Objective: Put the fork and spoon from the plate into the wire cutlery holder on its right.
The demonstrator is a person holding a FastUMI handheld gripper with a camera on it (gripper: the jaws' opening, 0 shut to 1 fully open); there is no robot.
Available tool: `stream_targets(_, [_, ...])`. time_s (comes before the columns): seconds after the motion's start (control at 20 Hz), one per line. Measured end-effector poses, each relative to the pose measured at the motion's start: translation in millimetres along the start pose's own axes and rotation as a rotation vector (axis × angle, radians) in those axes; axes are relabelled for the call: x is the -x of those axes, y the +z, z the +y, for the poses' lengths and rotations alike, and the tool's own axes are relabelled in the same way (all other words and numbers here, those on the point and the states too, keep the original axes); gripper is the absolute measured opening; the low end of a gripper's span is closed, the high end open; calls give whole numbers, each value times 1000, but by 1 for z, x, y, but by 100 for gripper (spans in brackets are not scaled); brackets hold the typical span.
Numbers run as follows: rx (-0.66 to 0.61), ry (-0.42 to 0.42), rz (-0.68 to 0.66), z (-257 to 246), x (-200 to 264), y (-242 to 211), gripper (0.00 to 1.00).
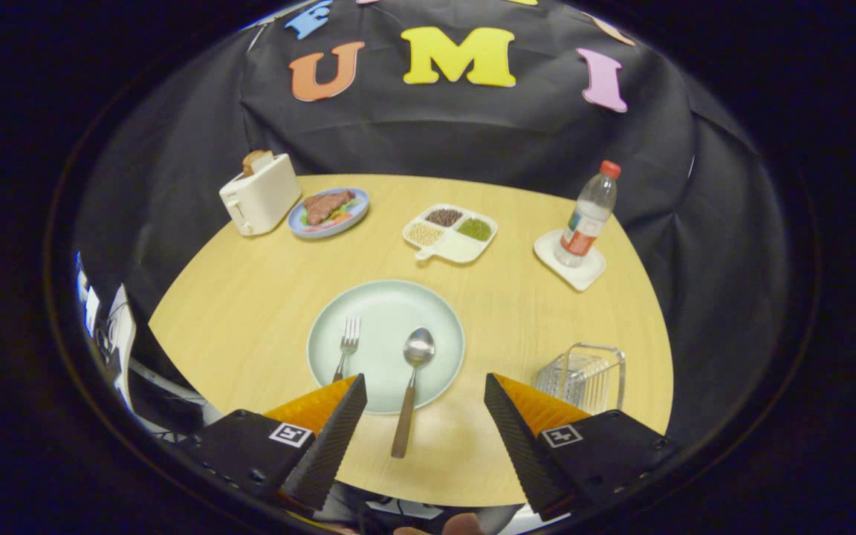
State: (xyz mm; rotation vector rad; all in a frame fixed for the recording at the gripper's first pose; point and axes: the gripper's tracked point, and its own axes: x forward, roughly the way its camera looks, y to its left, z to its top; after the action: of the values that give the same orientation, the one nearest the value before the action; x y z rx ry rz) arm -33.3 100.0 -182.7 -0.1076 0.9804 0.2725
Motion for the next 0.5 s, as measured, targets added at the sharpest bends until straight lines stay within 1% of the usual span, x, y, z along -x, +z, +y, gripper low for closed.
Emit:
stream_targets(0.15, [-26, 12, 103, 9, -13, -21, 95])
stream_targets(0.25, [-7, 6, 150, 11, -21, -36, 95])
stream_targets(0.35, [6, 0, 178, 12, -29, -47, 95])
stream_targets(0.5, [-9, -5, 195, 10, -41, -55, 95])
